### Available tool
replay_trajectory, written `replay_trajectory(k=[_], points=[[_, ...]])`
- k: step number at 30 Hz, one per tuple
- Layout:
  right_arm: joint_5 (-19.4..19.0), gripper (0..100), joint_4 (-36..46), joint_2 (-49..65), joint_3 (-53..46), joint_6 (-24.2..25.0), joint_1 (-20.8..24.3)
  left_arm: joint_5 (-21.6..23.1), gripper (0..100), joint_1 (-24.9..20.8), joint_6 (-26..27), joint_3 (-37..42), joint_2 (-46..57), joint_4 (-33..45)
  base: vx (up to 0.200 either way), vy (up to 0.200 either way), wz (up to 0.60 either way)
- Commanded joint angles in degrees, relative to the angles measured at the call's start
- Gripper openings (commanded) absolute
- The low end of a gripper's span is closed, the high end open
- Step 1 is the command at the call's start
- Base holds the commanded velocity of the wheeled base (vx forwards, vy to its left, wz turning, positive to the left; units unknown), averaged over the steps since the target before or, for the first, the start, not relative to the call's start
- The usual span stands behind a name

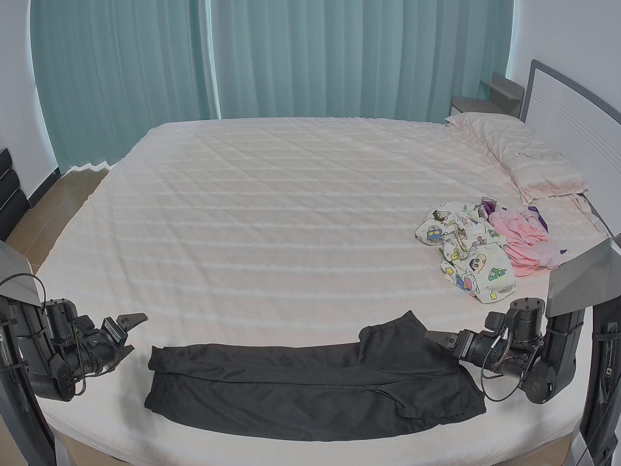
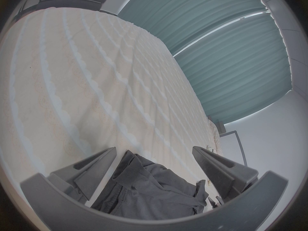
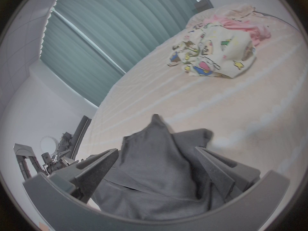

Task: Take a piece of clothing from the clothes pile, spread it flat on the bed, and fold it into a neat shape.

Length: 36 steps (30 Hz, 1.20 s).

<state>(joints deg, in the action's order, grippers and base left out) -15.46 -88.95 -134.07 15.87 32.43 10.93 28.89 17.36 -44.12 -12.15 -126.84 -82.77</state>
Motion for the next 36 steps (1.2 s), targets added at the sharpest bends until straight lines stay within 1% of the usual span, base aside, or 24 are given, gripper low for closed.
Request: replay_trajectory(k=[1,5,6,7,8,9,10,12,16,20,25,26,36], points=[[-0.01,100,0.98,2.68,2.67,-0.08,3.3,-0.06,100,0.04,0.17,0.55,-2.27,-1.07,0.0,0.0,0.0],[0.08,100,7.92,2.24,6.98,-1.93,3.57,-0.06,100,-0.04,0.0,1.08,-2.53,-2.3,0.0,0.0,0.0],[0.08,100,11.26,1.88,9.09,-3.42,3.22,0.02,100,-0.04,0.0,1.52,-2.53,-2.48,0.0,0.0,0.0],[0.08,100,12.23,1.71,9.79,-3.77,3.13,0.02,100,-0.04,0.0,1.61,-2.53,-2.48,0.0,0.0,0.0],[0.08,100,15.04,1.09,11.99,-4.92,2.69,0.02,100,-0.13,-0.09,1.87,-2.44,-2.57,0.0,0.0,0.0],[0.08,100,15.04,1.09,11.99,-4.92,2.69,0.02,100,-0.13,-0.09,1.87,-2.44,-2.57,0.0,0.0,0.0],[0.08,100,17.32,0.57,13.75,-5.53,2.42,0.02,100,-0.57,-0.18,1.96,-2.36,-2.48,0.0,0.0,0.0],[0.08,100,19.17,-0.22,15.33,-6.15,2.34,0.02,100,-1.19,-0.27,2.13,-2.36,-2.57,0.0,0.0,0.0],[0.08,100,21.1,-2.25,16.47,-8.26,2.34,0.02,100,-2.15,-0.18,2.4,-2.36,-2.57,0.0,0.0,0.0],[0.16,100,21.19,-4.36,16.91,-8.87,2.34,0.02,100,-2.24,-0.18,2.4,-2.36,-2.57,0.0,0.0,0.0],[0.08,100,21.19,-4.18,16.47,-8.96,1.72,0.02,100,-2.42,-0.27,2.57,-2.09,-2.57,0.0,0.0,0.0],[0.08,0,21.19,-4.18,16.47,-8.96,1.72,0.02,100,-2.42,-0.27,2.57,-2.09,-2.57,0.0,0.0,0.0],[0.08,0,20.66,-2.07,13.57,-8.7,1.46,0.02,100,-2.42,-0.27,2.49,-2.18,-2.57,0.0,0.0,0.0]])
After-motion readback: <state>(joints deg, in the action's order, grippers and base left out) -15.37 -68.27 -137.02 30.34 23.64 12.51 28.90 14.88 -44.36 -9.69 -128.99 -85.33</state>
